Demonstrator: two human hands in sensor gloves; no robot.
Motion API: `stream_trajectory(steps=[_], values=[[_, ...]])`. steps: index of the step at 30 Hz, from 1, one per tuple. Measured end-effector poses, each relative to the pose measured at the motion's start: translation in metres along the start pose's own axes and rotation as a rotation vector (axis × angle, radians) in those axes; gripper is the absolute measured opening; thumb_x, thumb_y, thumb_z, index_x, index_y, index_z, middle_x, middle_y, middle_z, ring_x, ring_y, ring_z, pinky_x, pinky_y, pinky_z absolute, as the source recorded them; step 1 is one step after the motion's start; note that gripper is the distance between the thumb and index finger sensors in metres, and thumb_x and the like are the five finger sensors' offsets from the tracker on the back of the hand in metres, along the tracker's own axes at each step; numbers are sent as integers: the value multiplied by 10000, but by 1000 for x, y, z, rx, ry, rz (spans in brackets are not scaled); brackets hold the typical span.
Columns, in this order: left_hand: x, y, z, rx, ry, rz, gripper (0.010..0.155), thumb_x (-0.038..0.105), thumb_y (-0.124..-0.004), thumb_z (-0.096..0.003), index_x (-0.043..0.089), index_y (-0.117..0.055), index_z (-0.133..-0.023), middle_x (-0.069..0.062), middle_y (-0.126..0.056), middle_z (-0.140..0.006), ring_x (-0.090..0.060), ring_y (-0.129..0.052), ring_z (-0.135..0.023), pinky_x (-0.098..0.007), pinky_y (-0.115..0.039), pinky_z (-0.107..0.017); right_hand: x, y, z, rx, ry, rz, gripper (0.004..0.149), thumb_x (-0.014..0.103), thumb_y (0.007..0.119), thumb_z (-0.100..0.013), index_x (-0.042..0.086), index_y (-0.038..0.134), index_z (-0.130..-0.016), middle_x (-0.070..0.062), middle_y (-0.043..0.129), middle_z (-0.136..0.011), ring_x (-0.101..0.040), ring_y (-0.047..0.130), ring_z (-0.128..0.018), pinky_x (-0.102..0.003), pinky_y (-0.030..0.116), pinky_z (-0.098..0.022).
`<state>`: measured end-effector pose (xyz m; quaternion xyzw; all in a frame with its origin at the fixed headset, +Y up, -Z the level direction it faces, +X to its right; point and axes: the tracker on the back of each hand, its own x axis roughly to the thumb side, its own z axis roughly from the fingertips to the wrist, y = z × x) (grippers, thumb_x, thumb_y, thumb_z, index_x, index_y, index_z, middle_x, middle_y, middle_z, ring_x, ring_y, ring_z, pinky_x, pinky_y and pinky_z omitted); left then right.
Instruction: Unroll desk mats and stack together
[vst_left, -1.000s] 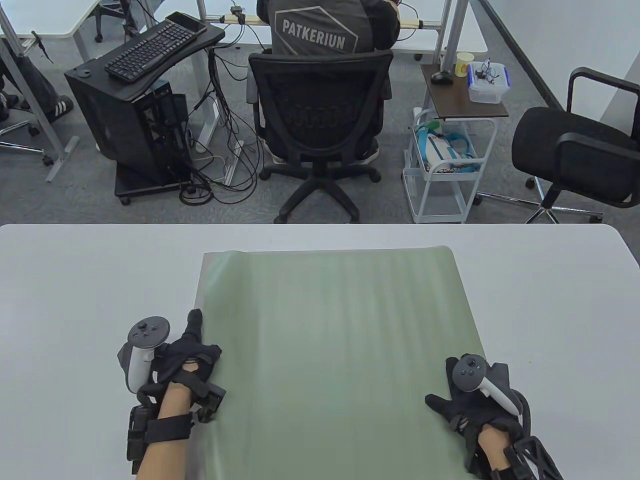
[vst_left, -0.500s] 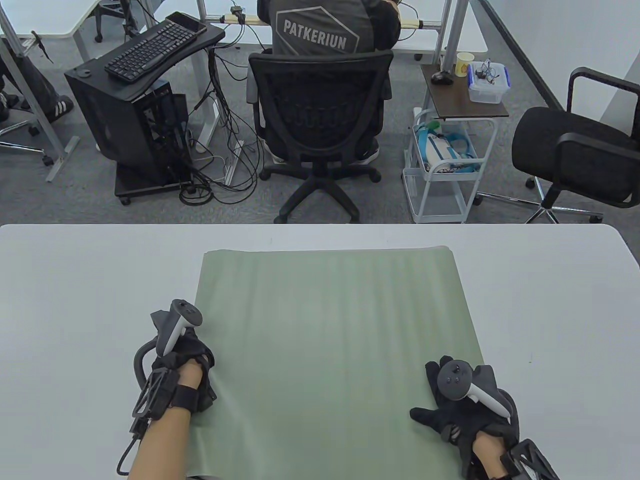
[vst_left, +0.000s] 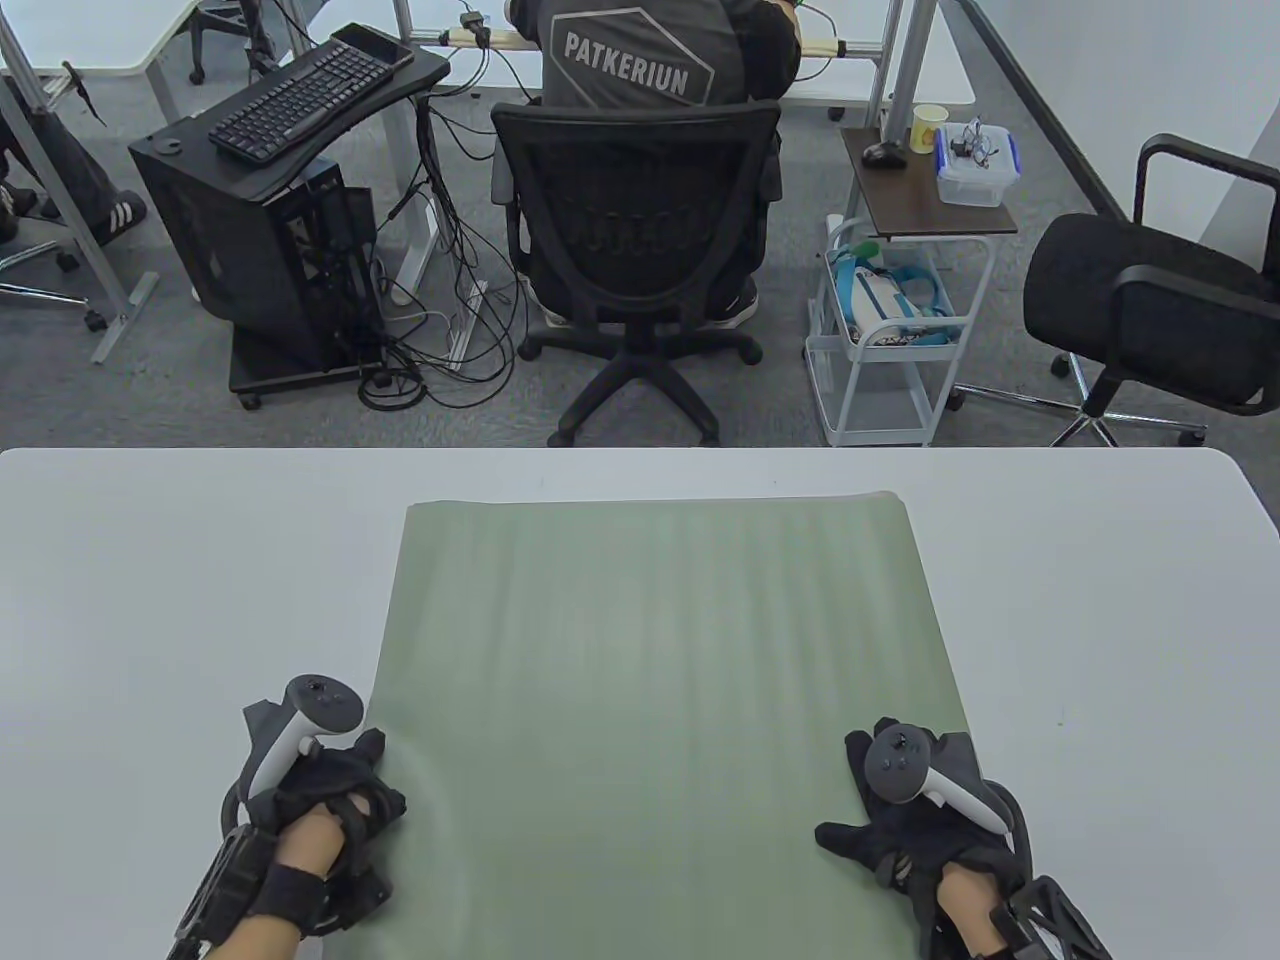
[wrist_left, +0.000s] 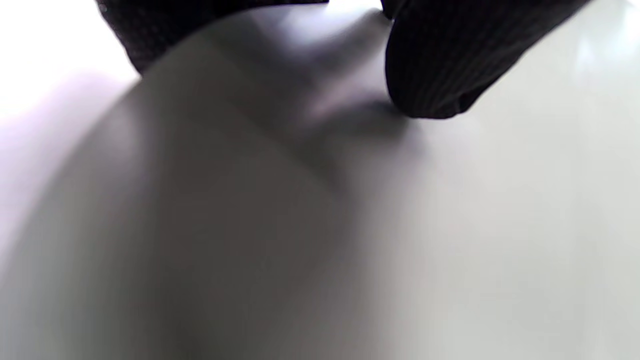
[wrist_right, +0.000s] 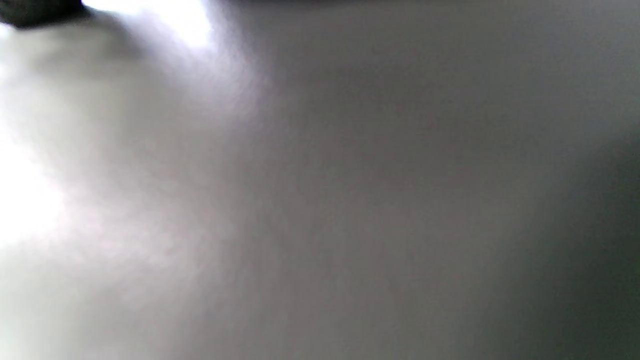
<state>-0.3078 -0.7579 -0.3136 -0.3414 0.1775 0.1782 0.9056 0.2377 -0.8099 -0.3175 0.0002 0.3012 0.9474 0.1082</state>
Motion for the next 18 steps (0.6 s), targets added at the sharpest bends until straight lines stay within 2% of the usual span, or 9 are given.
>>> stream_trajectory(steps=[4, 6, 9, 15, 18], values=[[-2, -19, 22, 5, 2, -166, 773, 381, -894, -384, 370, -420, -995, -191, -407, -1068, -281, -945, -615, -415, -871, -448, 0, 0, 0, -1, 0, 0, 949, 736, 594, -385, 354, -37, -983, 23, -182, -1033, -345, -171, -935, -573, 7, -665], [1, -27, 28, 18, 3, -249, 785, 369, -906, -374, 359, -423, -993, -221, -367, -1073, -296, -933, -627, -426, -859, -456, 0, 0, 0, -2, -1, 0, 949, 736, 594, -386, 354, -36, -983, 23, -181, -1034, -346, -170, -935, -574, 7, -665], [6, -37, 33, -18, 10, -344, 835, 353, -929, -360, 341, -386, -993, -256, -285, -1077, -313, -909, -655, -432, -841, -473, 0, 0, 0, -6, -2, 0, 949, 736, 593, -386, 353, -34, -985, 21, -178, -1035, -345, -168, -937, -574, 8, -665], [17, -53, 35, -142, 31, -536, 1070, 429, -1000, -278, 275, -211, -984, -297, -140, -1057, -319, -846, -697, -435, -797, -497, 0, 0, 0, -6, -2, 1, 948, 736, 593, -386, 352, -34, -985, 21, -179, -1036, -346, -168, -937, -575, 8, -666], [20, -61, 34, -160, 44, -650, 1157, 467, -1004, -251, 251, -118, -963, -296, -93, -1052, -348, -797, -757, -463, -758, -535, 0, 0, 0, -4, -1, 1, 950, 735, 595, -384, 352, -33, -985, 20, -179, -1036, -348, -167, -937, -576, 8, -667]])
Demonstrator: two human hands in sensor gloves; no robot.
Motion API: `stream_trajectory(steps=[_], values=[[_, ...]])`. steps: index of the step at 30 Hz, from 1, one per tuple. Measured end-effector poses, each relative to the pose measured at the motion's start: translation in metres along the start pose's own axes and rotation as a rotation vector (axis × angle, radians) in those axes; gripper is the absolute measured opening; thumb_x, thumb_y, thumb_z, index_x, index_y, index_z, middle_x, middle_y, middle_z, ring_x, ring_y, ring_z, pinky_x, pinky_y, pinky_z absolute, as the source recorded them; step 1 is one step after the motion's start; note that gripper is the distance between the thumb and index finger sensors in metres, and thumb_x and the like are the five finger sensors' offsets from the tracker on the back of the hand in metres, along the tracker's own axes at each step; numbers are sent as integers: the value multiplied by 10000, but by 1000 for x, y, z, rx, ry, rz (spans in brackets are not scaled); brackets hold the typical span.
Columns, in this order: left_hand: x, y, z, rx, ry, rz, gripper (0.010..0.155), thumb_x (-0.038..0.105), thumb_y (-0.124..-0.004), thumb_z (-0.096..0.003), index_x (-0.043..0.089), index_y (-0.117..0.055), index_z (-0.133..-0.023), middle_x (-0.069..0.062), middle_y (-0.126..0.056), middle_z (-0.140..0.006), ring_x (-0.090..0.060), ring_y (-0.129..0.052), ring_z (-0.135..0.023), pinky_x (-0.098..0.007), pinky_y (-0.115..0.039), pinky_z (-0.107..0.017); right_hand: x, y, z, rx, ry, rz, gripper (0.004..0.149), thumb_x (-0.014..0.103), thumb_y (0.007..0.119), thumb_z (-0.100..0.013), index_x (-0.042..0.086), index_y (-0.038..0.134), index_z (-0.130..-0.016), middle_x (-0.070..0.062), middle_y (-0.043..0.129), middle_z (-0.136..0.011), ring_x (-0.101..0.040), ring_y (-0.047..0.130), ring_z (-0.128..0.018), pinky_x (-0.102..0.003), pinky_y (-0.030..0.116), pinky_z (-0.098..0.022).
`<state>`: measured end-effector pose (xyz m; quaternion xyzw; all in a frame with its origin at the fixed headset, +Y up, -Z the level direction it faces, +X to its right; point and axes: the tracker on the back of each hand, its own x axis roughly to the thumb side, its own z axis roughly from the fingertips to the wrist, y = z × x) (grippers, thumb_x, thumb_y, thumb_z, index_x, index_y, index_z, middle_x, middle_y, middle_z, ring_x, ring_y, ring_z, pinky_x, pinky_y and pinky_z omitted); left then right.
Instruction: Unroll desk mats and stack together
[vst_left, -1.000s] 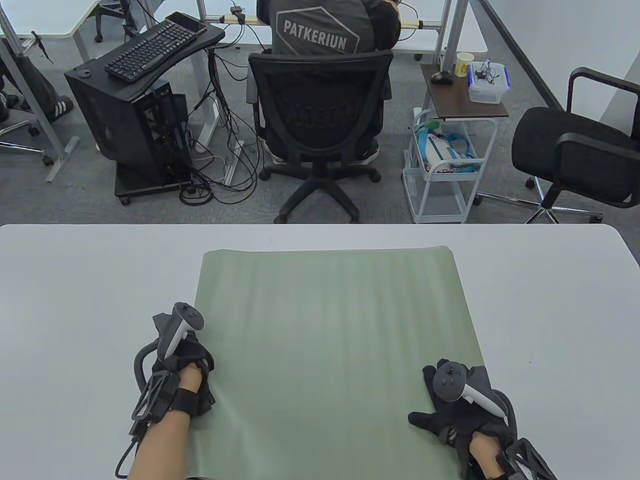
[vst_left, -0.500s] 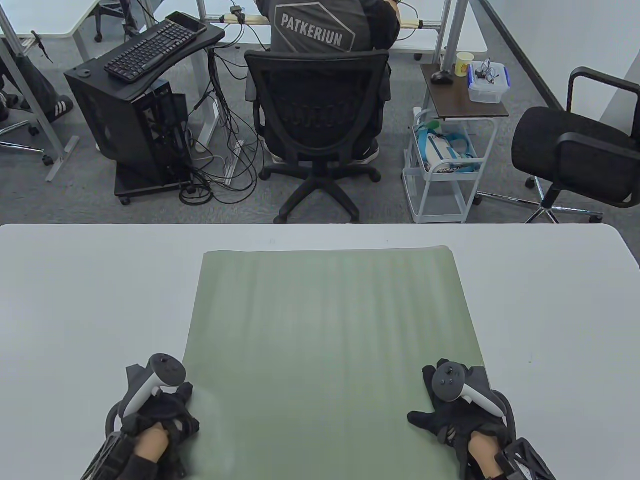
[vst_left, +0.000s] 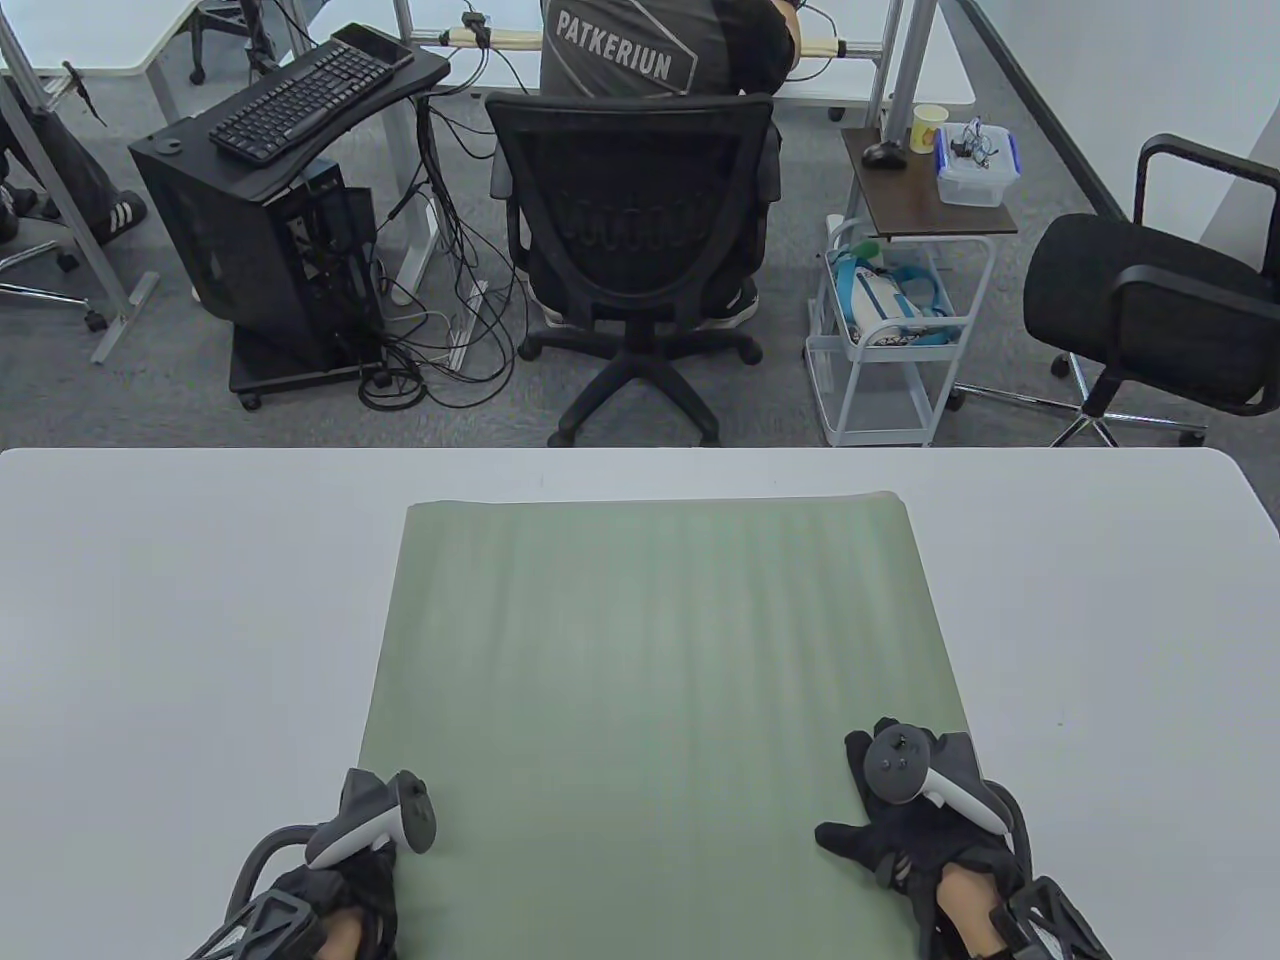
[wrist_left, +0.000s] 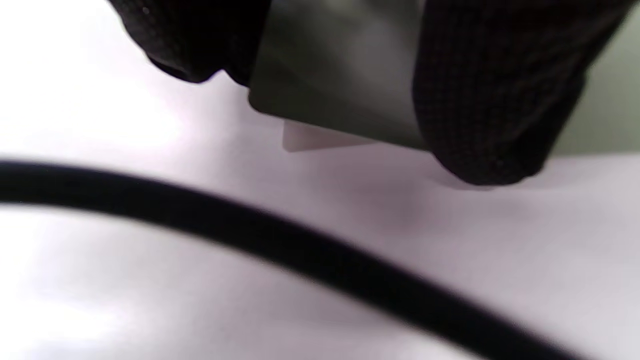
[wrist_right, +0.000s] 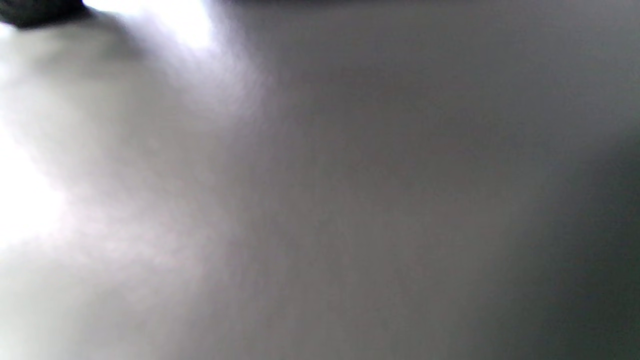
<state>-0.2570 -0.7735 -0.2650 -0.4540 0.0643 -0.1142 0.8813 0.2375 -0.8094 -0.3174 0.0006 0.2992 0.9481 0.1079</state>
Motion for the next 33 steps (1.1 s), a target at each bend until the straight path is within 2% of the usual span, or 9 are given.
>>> stream_trajectory(steps=[5, 11, 21, 25, 28, 30, 31, 32, 33], values=[[11, 4, 2, 44, -35, -141, 1133, 467, -990, -260, 155, -173, -982, -216, -3, -1067, -572, -421, -997, -628, -579, -666, 0, 0, 0, 2, -1, 1, 950, 731, 596, -386, 348, -33, -985, 17, -179, -1036, -351, -167, -937, -580, 9, -667], [25, 4, 2, 42, -82, -227, 1077, 408, -961, -290, 60, -200, -969, -226, -13, -1066, -596, -456, -995, -642, -601, -663, 0, 0, 0, 0, -4, -1, 951, 729, 601, -386, 345, -30, -986, 13, -176, -1037, -355, -165, -937, -583, 11, -666], [19, 13, -9, 40, -79, -192, 1065, 373, -947, -304, 91, -167, -973, -205, 0, -1078, -588, -394, -1011, -646, -539, -688, 1, -2, -5, -20, -9, -19, 948, 735, 594, -378, 346, -16, -991, 12, -164, -1043, -354, -154, -937, -563, 10, -664], [22, 21, -8, 30, -60, -225, 1042, 409, -936, -317, 94, -197, -980, -208, -45, -1091, -541, -414, -1022, -627, -545, -691, -14, -18, 6, 14, -34, -97, 946, 709, 654, -380, 319, 98, -1039, 18, -53, -1089, -326, -63, -985, -539, 77, -696], [21, 34, -1, 224, -61, -147, 898, 461, -900, -324, 144, -396, -996, -164, -204, -1127, -522, -472, -1014, -609, -574, -682, -35, -34, 19, 8, 13, -169, 897, 654, 733, -406, 280, 279, -1084, 9, 120, -1146, -327, 87, -1047, -549, 166, -727], [23, 36, -1, 302, -202, -62, 904, 479, -914, -308, 302, -377, -1012, -129, -273, -1147, -529, -535, -1009, -628, -601, -665, -42, -38, 16, 30, 15, -203, 847, 640, 727, -417, 296, 332, -1082, 35, 169, -1149, -301, 133, -1055, -539, 218, -737], [24, 34, -6, 267, -236, -8, 897, 494, -923, -303, 324, -400, -1011, -126, -304, -1151, -529, -541, -1011, -627, -603, -665, -42, -40, 15, 47, 21, -217, 829, 634, 718, -426, 302, 335, -1081, 46, 168, -1148, -292, 127, -1052, -542, 234, -741], [28, 30, -10, 172, -205, -1, 946, 506, -921, -304, 340, -305, -1003, -135, -187, -1138, -565, -404, -1020, -640, -544, -682, -41, -46, 14, 48, 33, -229, 807, 622, 714, -436, 296, 360, -1083, 42, 195, -1154, -298, 150, -1056, -549, 261, -746], [28, 32, -8, 176, -189, -58, 950, 517, -895, -299, 356, -260, -986, -127, -154, -1127, -556, -375, -1028, -636, -537, -691, -39, -52, 12, 25, 42, -223, 792, 617, 711, -438, 277, 404, -1084, 20, 247, -1162, -317, 208, -1062, -549, 295, -747]])
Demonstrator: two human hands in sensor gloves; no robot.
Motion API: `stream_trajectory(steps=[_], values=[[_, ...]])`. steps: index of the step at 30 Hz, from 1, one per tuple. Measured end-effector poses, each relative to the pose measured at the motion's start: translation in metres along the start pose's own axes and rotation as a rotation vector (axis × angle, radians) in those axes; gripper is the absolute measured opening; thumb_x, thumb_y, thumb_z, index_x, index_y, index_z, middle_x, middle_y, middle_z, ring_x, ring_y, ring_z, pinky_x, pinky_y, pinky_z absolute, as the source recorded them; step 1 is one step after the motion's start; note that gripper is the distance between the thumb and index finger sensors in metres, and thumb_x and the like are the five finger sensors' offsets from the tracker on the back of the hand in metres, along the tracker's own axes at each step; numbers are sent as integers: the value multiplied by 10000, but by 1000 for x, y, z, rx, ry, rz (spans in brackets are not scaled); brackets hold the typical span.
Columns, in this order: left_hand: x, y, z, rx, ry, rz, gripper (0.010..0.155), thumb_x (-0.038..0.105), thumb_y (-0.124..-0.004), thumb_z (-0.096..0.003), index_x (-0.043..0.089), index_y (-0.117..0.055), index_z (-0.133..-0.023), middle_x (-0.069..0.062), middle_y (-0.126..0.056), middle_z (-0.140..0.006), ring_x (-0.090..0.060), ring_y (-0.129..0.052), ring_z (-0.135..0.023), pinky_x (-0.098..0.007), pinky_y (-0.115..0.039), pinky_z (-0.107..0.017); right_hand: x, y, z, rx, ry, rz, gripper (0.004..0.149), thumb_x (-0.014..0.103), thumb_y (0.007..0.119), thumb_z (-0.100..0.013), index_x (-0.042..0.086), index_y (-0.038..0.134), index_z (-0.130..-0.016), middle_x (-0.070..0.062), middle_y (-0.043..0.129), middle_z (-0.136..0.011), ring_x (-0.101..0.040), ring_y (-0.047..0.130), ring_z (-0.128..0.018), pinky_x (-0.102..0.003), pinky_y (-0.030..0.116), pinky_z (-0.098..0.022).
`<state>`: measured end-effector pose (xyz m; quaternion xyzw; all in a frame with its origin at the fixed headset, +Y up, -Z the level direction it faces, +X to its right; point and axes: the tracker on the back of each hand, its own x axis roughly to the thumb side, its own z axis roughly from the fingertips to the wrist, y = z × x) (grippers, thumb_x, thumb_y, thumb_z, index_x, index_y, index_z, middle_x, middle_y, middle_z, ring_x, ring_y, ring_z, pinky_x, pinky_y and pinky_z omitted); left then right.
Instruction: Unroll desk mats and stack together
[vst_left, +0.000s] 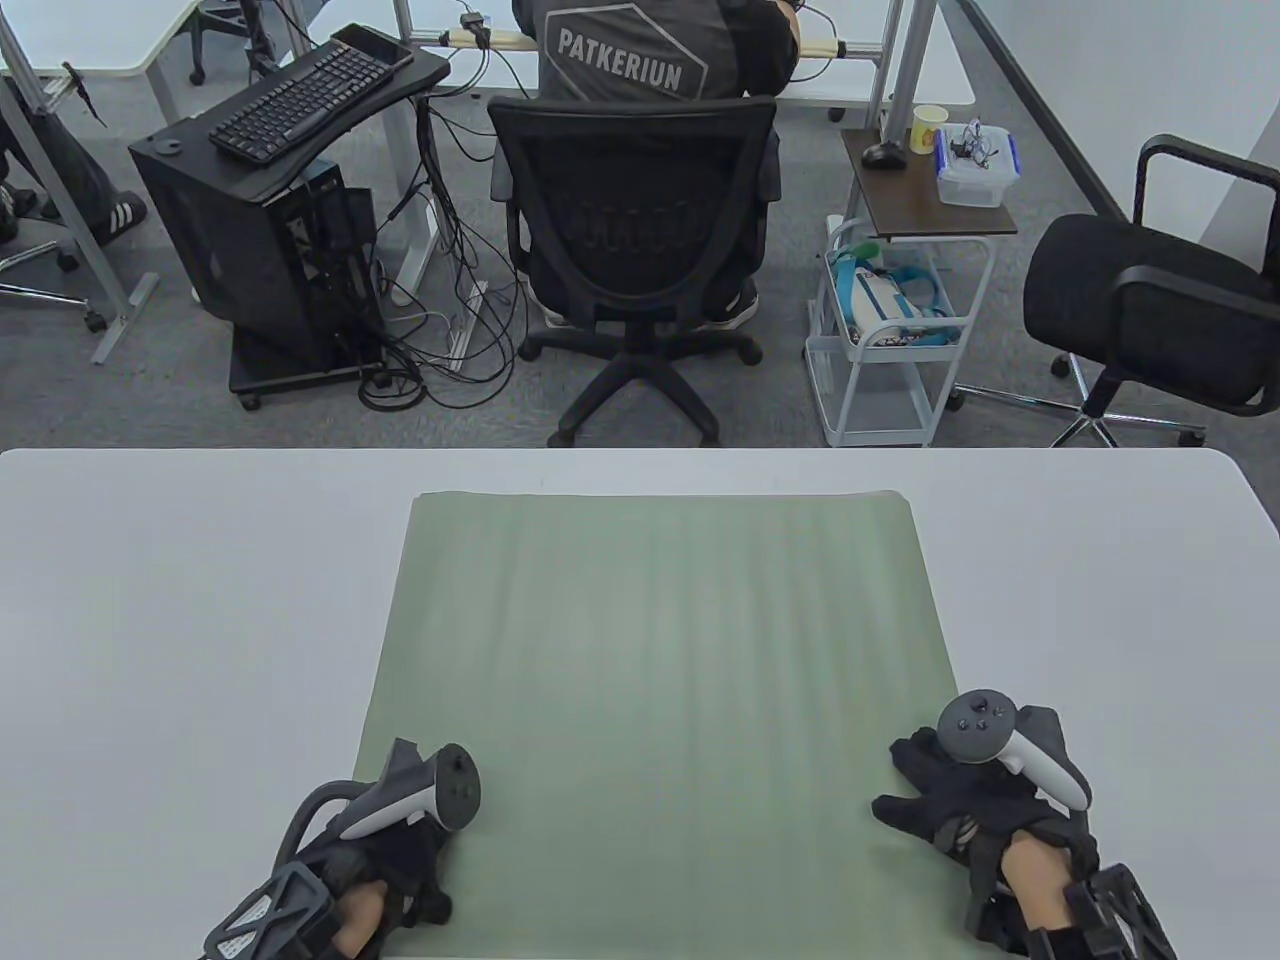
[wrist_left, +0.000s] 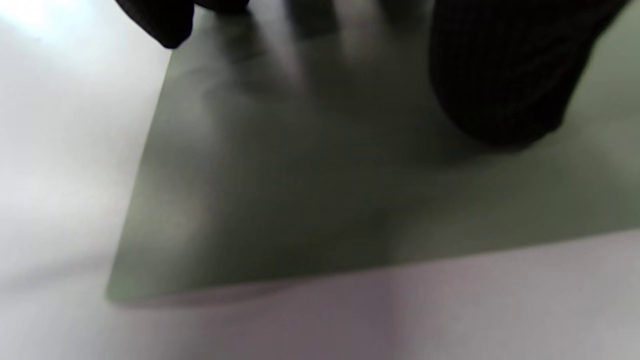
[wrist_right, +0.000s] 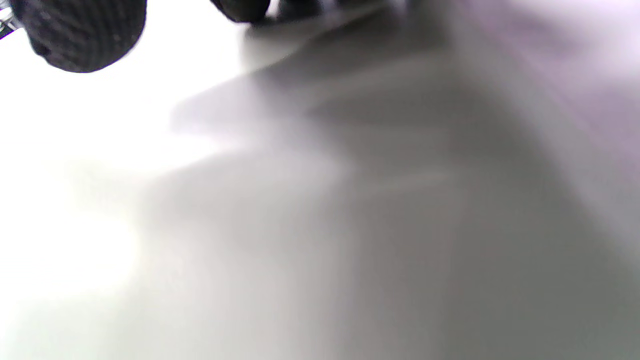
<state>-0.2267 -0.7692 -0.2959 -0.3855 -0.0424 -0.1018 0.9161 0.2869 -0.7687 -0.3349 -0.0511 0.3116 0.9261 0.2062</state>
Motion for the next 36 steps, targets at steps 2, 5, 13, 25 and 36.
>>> stream_trajectory(steps=[2, 5, 13, 25, 36], values=[[2, 1, -2, 35, -28, -82, 983, 570, -905, -267, 331, -289, -994, -162, -224, -1127, -561, -468, -1012, -620, -592, -675, 6, -11, -10, -19, 53, 48, 785, 619, 704, -435, 251, 455, -1082, -11, 309, -1166, -356, 270, -1058, -554, 322, -743], [3, 1, -2, 36, -31, -90, 987, 576, -903, -261, 324, -292, -995, -170, -239, -1127, -562, -490, -1009, -614, -598, -676, 12, -29, -33, -4, 133, 103, 782, 633, 677, -433, 281, 417, -1081, 23, 261, -1168, -352, 215, -1059, -558, 267, -742], [2, 0, -2, 53, -49, -89, 984, 572, -901, -263, 317, -298, -998, -174, -247, -1128, -574, -487, -1004, -610, -593, -681, 24, -73, -90, -60, 246, 139, 753, 634, 684, -412, 298, 471, -1052, 51, 324, -1154, -328, 231, -1062, -568, 245, -739], [6, 3, -5, 6, -59, -135, 1020, 578, -917, -259, 282, -278, -997, -202, -235, -1122, -600, -499, -992, -627, -625, -664, 33, -113, -145, -190, 274, 84, 756, 629, 682, -394, 276, 523, -1044, 42, 369, -1161, -335, 281, -1067, -579, 277, -738], [-8, 17, -8, -67, -81, 20, 960, 586, -895, -275, 321, -329, -1004, -157, -242, -1130, -578, -474, -1006, -627, -602, -676, 65, -87, -119, -223, 128, 134, 818, 682, 601, -386, 301, 376, -1075, -27, 201, -1166, -387, 139, -1044, -585, 224, -730]])
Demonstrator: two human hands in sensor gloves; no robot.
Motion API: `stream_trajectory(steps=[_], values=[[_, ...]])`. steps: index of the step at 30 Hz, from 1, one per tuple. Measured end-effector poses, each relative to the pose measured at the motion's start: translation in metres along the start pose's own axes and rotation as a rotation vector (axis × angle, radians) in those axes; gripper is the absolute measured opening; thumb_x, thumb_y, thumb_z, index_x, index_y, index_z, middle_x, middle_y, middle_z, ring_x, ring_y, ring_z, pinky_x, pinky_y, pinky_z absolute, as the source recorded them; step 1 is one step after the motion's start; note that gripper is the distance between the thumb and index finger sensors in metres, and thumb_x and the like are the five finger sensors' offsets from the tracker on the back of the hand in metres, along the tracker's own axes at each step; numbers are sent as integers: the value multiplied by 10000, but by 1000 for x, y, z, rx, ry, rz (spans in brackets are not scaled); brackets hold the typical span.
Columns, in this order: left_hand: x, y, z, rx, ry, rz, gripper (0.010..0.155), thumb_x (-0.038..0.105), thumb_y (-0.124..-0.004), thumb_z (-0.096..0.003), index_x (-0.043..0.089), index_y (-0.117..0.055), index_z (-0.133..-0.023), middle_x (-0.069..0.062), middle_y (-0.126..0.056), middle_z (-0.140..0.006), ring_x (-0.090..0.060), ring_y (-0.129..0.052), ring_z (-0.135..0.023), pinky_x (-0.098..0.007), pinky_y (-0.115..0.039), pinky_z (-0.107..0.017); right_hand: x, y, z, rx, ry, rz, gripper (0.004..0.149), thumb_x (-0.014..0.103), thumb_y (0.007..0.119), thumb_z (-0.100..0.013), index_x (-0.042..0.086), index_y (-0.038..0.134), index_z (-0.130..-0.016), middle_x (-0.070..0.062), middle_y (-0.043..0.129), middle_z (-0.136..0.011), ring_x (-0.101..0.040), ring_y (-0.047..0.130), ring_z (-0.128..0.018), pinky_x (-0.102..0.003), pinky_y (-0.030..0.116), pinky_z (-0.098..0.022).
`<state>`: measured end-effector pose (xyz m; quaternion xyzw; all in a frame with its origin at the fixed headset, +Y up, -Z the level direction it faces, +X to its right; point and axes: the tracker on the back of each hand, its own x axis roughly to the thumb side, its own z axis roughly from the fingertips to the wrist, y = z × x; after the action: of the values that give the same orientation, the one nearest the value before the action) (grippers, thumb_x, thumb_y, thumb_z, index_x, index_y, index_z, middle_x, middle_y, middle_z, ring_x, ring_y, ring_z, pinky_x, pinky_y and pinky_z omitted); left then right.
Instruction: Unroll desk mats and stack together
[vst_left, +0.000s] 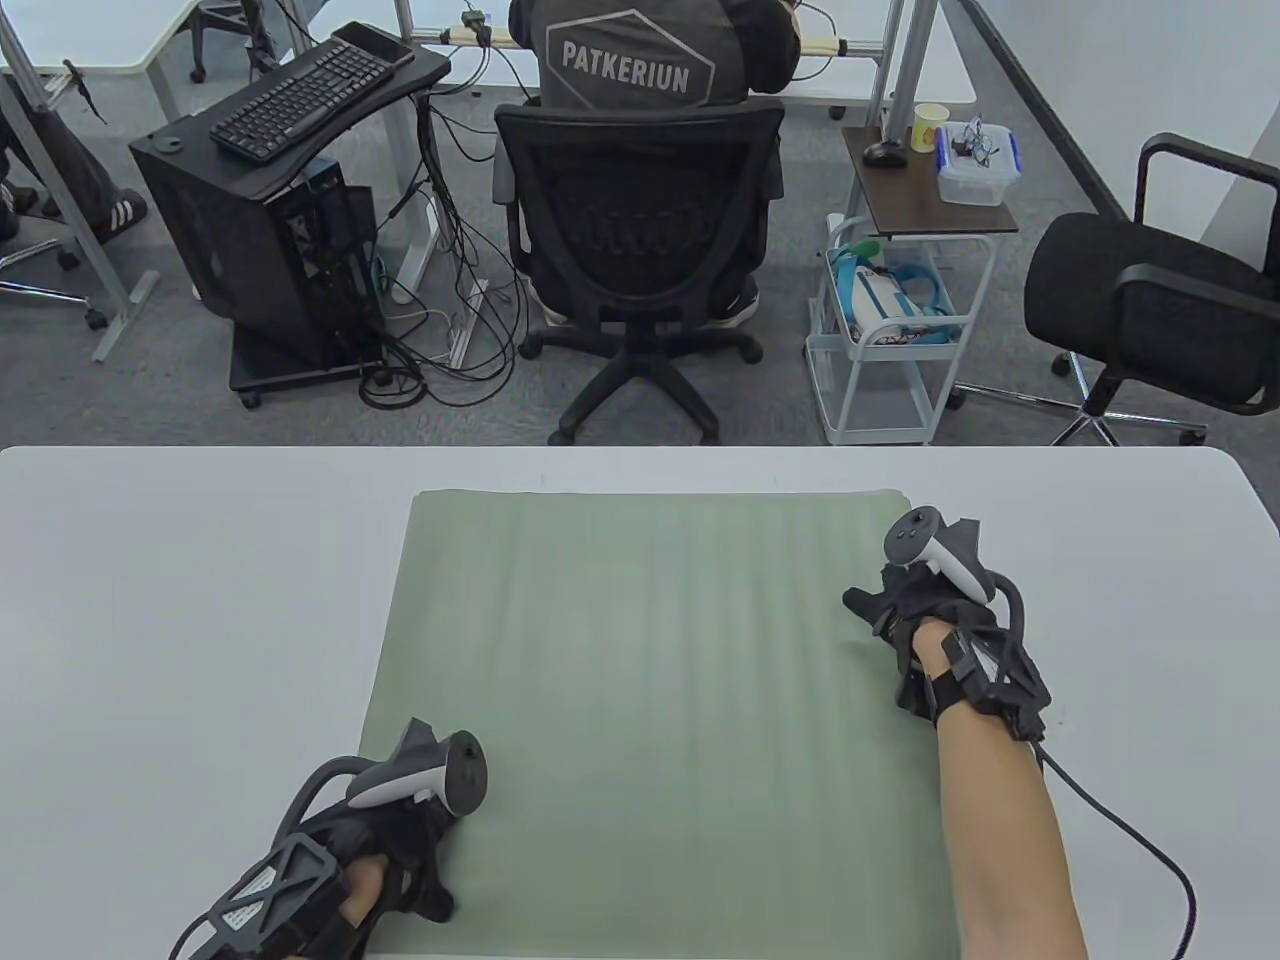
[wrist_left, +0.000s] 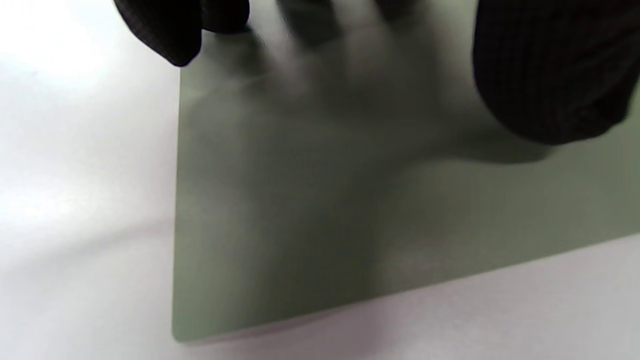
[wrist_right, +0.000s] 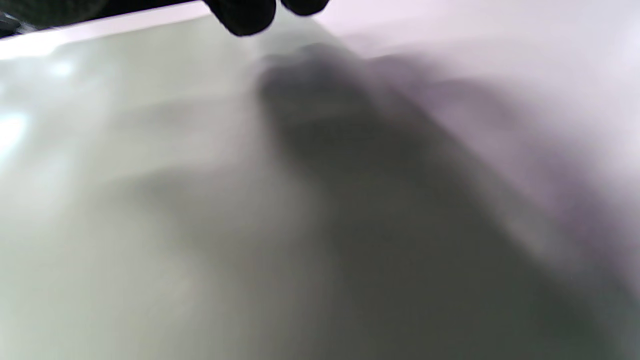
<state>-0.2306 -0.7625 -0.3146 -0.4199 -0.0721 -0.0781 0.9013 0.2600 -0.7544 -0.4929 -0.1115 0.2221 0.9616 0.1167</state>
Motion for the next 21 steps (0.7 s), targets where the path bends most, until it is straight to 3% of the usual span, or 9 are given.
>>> stream_trajectory(steps=[3, 5, 9, 14, 18, 21], values=[[-15, 16, 1, 9, -52, 156, 821, 542, -894, -297, 261, -544, -985, -138, -388, -1128, -525, -568, -996, -619, -622, -661, 11, 20, 35, 123, -99, 52, 833, 690, 593, -385, 326, 298, -1075, -24, 106, -1152, -380, 75, -1032, -584, 179, -725], [-23, 24, 4, 47, -100, 254, 786, 534, -892, -305, 257, -581, -972, -127, -499, -1121, -500, -594, -992, -624, -625, -649, 12, 29, 61, 202, -117, 135, 846, 695, 584, -387, 339, 242, -1073, -14, 55, -1143, -370, 26, -1028, -582, 146, -725], [-20, 44, 21, 249, -126, 317, 819, 559, -870, -313, 274, -520, -996, -142, -397, -1146, -532, -505, -1013, -670, -538, -672, 9, 35, 112, 137, -200, 178, 860, 695, 586, -390, 334, 211, -1074, -36, 34, -1142, -393, 20, -1024, -591, 149, -721], [11, 53, 30, 524, -159, 380, 825, 578, -852, -318, 288, -497, -1004, -141, -317, -1160, -537, -416, -1035, -718, -451, -684, 19, 53, 170, 38, -289, 137, 872, 695, 584, -401, 323, 172, -1074, -47, -12, -1134, -403, -3, -1015, -595, 135, -716], [33, 44, 30, 712, -143, 368, 852, 587, -834, -327, 302, -426, -1019, -136, -306, -1164, -529, -430, -1040, -712, -457, -690, 28, 72, 202, -41, -328, 112, 875, 700, 576, -409, 327, 139, -1070, -49, -36, -1125, -406, -20, -1008, -597, 129, -712], [39, 38, 29, 757, -141, 349, 884, 591, -827, -326, 301, -369, -1024, -148, -272, -1162, -532, -438, -1037, -705, -469, -689, 30, 86, 209, -121, -300, 51, 883, 701, 571, -421, 336, 75, -1054, -52, -72, -1116, -408, -44, -1001, -599, 113, -709]])
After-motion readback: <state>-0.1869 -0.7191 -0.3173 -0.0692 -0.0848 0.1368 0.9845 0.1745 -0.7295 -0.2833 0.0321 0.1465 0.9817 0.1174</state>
